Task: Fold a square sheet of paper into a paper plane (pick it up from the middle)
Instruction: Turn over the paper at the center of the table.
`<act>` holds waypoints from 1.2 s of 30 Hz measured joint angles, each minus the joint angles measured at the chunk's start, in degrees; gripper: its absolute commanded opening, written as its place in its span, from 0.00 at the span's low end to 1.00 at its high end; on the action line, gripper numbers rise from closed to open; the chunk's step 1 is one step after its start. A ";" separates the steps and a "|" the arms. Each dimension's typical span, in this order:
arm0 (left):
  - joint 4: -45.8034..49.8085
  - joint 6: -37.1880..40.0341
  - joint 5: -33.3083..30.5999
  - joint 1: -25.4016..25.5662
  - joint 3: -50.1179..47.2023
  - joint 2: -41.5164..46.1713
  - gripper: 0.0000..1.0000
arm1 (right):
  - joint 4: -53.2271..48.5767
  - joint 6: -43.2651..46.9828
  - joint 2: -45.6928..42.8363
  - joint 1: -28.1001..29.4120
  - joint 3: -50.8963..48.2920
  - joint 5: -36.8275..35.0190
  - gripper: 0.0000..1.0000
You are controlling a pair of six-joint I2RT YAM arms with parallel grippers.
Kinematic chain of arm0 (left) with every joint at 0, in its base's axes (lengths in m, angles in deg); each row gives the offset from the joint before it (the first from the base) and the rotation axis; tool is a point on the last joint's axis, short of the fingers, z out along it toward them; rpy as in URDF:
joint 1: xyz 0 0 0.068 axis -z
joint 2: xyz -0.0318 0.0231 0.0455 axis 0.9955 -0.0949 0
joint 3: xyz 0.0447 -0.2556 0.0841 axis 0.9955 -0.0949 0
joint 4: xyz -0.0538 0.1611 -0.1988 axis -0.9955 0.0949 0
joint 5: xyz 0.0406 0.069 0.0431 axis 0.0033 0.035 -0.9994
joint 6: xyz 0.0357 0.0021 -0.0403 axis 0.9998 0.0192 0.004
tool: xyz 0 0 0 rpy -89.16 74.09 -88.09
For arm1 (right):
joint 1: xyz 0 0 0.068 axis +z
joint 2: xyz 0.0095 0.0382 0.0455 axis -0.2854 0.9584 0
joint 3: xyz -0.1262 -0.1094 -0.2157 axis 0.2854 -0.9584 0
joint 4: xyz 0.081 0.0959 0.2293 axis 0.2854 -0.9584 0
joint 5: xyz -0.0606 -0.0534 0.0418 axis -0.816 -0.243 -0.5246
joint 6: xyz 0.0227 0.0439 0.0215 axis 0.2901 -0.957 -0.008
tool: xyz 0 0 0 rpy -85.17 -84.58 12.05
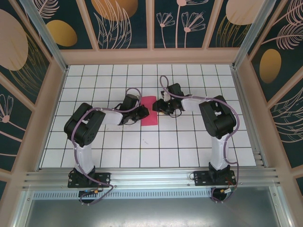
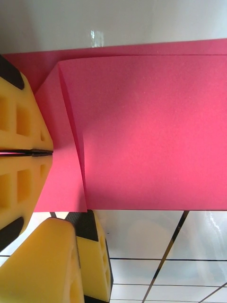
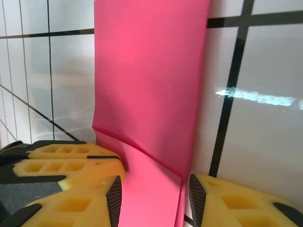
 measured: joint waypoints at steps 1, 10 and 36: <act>-0.02 0.00 0.00 0.00 0.00 0.00 0.11 | -0.07 0.00 0.00 0.00 0.00 -0.57 0.46; -0.04 0.00 -0.52 0.11 -0.11 0.02 0.10 | -0.98 0.42 1.49 0.04 3.61 -4.02 0.47; -1.20 0.00 -0.59 0.15 -1.11 0.37 0.10 | 3.23 0.20 1.95 0.11 0.39 3.80 0.36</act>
